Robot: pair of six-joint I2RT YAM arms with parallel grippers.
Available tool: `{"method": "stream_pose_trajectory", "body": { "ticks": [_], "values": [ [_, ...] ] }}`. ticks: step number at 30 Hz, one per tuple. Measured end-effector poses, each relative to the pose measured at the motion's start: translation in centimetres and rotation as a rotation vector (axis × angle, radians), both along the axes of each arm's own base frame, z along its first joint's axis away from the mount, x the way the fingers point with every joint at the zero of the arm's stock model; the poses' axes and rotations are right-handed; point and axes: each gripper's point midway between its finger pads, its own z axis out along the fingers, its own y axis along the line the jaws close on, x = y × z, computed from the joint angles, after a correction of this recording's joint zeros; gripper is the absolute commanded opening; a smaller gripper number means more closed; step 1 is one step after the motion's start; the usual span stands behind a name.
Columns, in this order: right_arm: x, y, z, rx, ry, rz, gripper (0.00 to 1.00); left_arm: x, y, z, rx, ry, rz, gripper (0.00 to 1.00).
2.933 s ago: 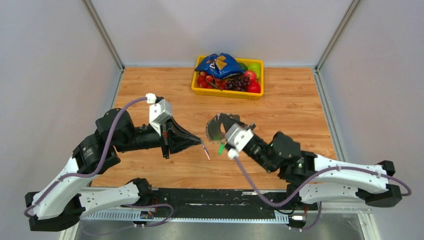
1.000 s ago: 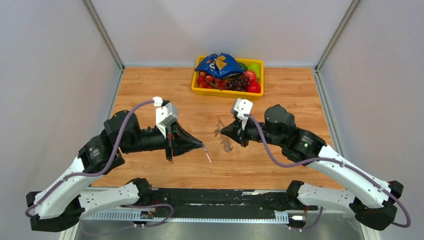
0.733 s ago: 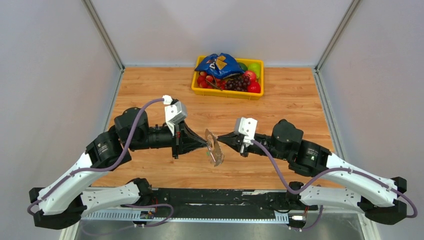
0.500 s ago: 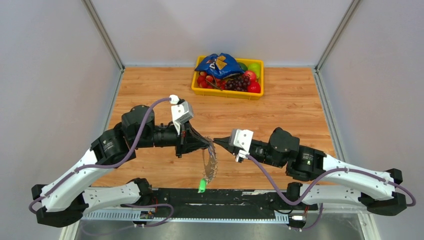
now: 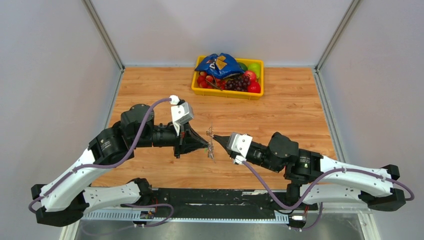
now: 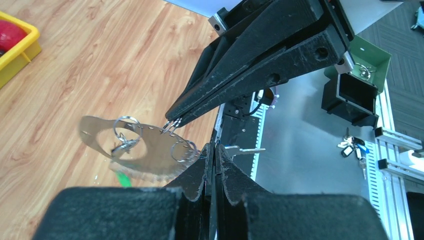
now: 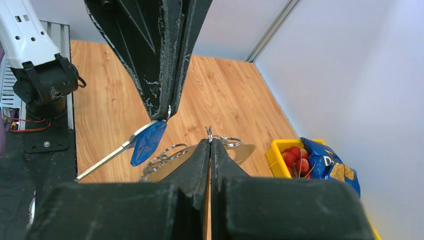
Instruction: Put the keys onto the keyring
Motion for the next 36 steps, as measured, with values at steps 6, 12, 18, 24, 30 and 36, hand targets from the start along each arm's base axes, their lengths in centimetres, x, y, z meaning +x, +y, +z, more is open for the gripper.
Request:
{"method": "stream_pose_trajectory", "body": {
  "ticks": [6, 12, 18, 24, 30, 36],
  "values": [
    [-0.5, -0.1, 0.4, 0.009, -0.013, 0.011, 0.00, 0.5, 0.0, -0.3, 0.021, -0.004, 0.019, 0.08],
    [-1.1, -0.1, 0.2, 0.009, -0.020, 0.029, 0.00, 1.0, 0.0, -1.0, 0.064, -0.003, 0.041, 0.08],
    [-1.3, -0.1, 0.4, 0.012, -0.028, 0.032, 0.00, 1.2, 0.2, -1.2, 0.079, -0.003, 0.055, 0.08],
    [-1.5, -0.2, 0.9, 0.030, -0.039, 0.035, 0.00, 1.3, 0.4, -0.9, 0.078, -0.008, 0.063, 0.08],
    [-2.1, 0.1, 1.2, 0.040, -0.047, 0.054, 0.00, 1.4, 0.5, -0.9, 0.079, -0.009, 0.071, 0.08],
    [-2.7, 0.3, 1.3, 0.041, -0.056, 0.064, 0.00, 1.5, 0.5, -0.9, 0.080, -0.011, 0.076, 0.08]
  ]
}}
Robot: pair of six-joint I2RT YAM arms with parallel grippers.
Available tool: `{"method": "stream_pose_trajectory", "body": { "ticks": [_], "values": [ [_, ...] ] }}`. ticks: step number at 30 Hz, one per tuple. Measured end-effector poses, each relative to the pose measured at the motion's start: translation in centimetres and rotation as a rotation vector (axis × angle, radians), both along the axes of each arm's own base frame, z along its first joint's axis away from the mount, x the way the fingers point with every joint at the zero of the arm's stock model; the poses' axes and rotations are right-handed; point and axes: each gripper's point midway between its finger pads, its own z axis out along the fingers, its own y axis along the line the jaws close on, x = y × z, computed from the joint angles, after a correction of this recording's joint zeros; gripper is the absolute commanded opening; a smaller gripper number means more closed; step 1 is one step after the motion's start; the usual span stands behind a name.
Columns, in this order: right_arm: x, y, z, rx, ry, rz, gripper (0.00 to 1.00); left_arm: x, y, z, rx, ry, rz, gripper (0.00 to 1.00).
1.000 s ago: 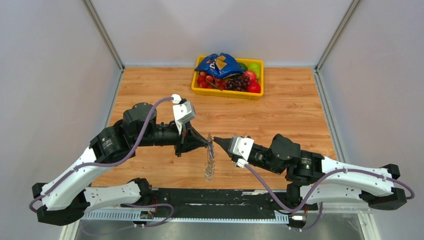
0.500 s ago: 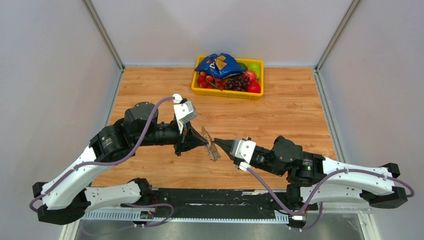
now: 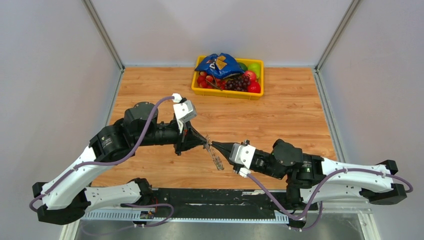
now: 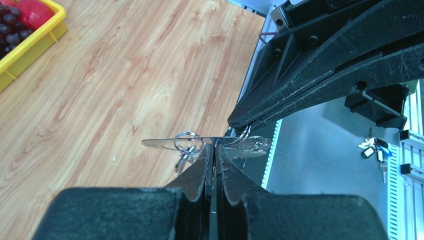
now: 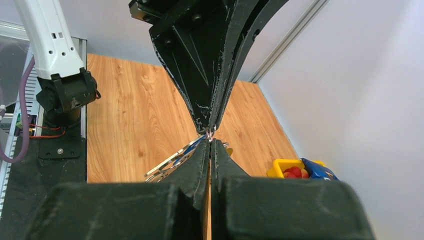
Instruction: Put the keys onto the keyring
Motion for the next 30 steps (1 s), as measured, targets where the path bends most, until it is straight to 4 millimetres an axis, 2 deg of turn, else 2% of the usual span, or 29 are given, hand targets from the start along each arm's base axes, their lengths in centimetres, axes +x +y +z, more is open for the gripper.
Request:
{"method": "stream_pose_trajectory", "body": {
  "ticks": [7, 15, 30],
  "values": [
    [0.3, 0.3, -0.2, -0.013, -0.021, -0.039, 0.00, 0.1, 0.0, 0.0, 0.001, -0.001, 0.007, 0.08],
    [0.7, 0.2, 0.8, 0.030, -0.044, -0.082, 0.00, 0.1, 0.1, 0.0, 0.000, -0.003, 0.008, 0.08],
    [0.9, 0.1, 0.4, 0.031, -0.055, -0.104, 0.00, 0.1, 0.2, 0.1, -0.003, -0.004, 0.009, 0.08]
  ]
}}
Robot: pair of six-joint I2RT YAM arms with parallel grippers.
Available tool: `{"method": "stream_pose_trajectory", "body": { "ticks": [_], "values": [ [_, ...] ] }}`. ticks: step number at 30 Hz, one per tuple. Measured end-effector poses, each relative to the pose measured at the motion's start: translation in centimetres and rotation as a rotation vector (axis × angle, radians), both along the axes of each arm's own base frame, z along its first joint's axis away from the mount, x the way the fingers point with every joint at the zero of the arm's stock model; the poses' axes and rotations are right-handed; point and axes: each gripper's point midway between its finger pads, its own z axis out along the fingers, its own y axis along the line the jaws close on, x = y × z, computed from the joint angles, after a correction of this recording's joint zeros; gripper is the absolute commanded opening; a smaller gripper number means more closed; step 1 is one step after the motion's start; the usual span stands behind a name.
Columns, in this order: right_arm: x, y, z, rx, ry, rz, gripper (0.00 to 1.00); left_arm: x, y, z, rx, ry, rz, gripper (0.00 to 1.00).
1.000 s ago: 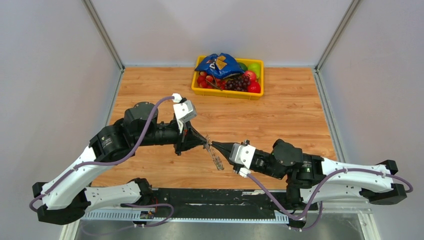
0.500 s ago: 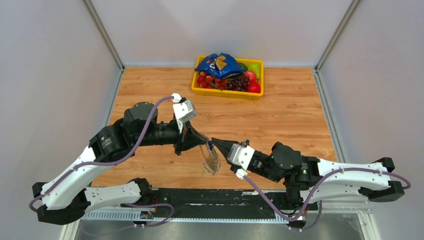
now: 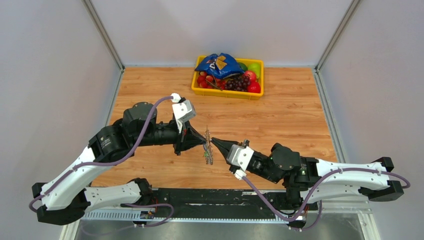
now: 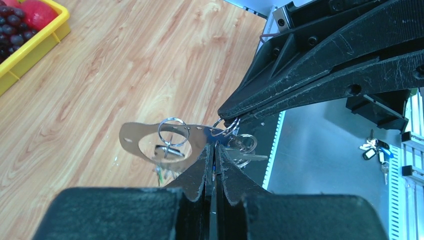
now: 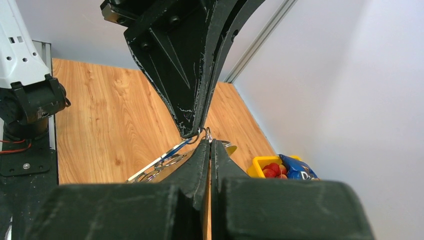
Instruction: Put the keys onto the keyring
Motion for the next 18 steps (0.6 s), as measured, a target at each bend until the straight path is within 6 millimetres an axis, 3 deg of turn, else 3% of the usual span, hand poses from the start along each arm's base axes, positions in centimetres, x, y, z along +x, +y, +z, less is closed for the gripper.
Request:
{"method": "stream_pose_trajectory", "body": {
  "ticks": [18],
  "values": [
    [-0.37, 0.47, -0.50, -0.018, 0.000, 0.013, 0.00, -0.01, 0.10, 0.01, 0.002, 0.004, 0.004, 0.08]
  ]
}}
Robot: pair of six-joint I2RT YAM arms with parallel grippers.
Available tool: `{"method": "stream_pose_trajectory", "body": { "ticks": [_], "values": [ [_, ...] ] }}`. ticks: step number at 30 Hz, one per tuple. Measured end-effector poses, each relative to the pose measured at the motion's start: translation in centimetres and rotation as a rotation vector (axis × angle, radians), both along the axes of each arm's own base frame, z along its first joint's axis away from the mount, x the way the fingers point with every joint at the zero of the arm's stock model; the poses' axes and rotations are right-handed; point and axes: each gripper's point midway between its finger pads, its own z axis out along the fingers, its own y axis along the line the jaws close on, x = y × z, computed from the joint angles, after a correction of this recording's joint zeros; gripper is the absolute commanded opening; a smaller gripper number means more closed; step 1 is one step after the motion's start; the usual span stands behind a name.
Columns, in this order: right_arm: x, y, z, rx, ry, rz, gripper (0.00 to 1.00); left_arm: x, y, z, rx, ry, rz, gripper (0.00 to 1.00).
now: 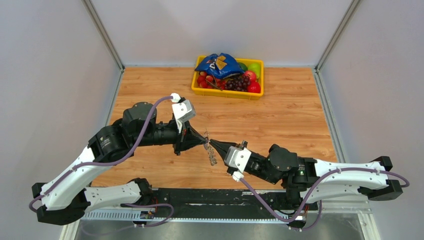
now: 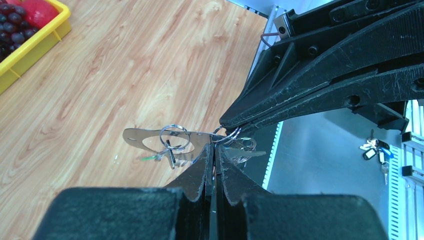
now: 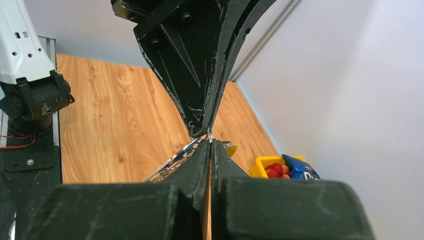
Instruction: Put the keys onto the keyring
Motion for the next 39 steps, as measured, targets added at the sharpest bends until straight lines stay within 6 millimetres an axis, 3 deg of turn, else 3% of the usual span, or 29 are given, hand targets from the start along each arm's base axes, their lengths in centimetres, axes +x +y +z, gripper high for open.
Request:
{"method": "stream_pose_trajectory", "body": {
  "ticks": [39],
  "values": [
    [-0.28, 0.38, -0.98, -0.038, -0.004, -0.028, 0.00, -0.03, 0.51, -0.38, 0.018, 0.007, 0.015, 0.07]
  ]
}}
